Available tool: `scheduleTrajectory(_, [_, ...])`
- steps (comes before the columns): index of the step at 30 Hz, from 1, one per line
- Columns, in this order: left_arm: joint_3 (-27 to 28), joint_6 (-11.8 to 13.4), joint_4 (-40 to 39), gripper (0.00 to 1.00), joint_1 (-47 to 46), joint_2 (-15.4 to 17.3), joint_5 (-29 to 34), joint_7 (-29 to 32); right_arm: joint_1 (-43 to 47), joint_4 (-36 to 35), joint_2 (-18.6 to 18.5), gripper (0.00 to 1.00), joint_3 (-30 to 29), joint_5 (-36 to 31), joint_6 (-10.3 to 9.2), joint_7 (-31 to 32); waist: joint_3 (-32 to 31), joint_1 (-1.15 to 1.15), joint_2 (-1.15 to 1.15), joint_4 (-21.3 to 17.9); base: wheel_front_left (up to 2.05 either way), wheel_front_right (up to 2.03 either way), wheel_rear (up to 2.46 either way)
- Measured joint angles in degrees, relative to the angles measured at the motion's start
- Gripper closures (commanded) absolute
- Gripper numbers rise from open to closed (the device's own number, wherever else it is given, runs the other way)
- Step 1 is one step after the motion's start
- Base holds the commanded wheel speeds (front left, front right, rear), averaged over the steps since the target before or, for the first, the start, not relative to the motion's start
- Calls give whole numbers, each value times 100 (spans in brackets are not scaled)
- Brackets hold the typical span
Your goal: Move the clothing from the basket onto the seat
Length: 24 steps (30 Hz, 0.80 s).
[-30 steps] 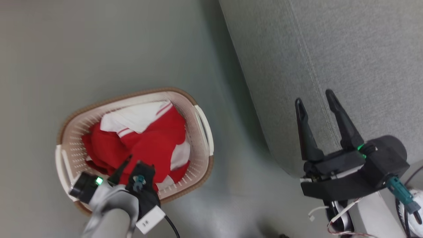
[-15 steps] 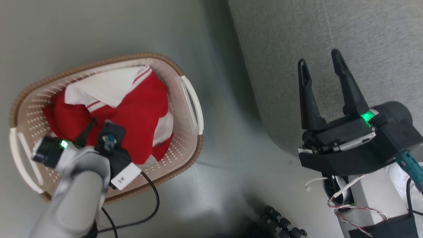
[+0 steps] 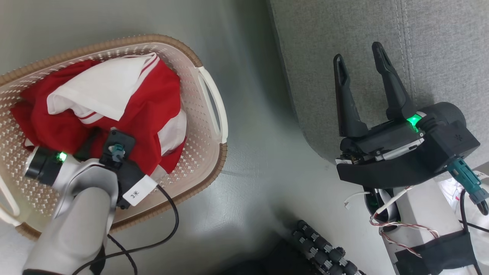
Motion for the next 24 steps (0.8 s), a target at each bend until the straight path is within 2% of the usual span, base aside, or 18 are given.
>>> scheduleTrajectory(1, [-9, 0, 19, 65, -16, -20, 1, -8, -13, 31, 0, 0, 0, 5, 0, -2, 5, 0, 0, -8, 0, 0, 0])
scheduleTrajectory(2, [-22, 0, 34, 85, -32, -47, 1, -46, -35, 69, 1, 0, 0, 13, 0, -20, 1, 0, 0, -10, 0, 0, 0])
scheduleTrajectory(3, [-32, 0, 46, 99, -57, -82, 1, -59, -64, 104, 4, 0, 0, 14, -3, -38, -9, 0, 0, -8, 0, 0, 0])
scheduleTrajectory(17, [-1, -1, 198, 100, -123, -788, -350, -956, -117, 614, 1, 0, -145, 8, -9, -42, -494, 0, -1, 230, 0, 0, 0])
scheduleTrajectory(24, [-10, -108, 105, 100, -120, -949, -598, -1553, -90, 799, -201, 0, -331, -49, -8, -42, -904, 0, -1, 545, 0, 0, 0])
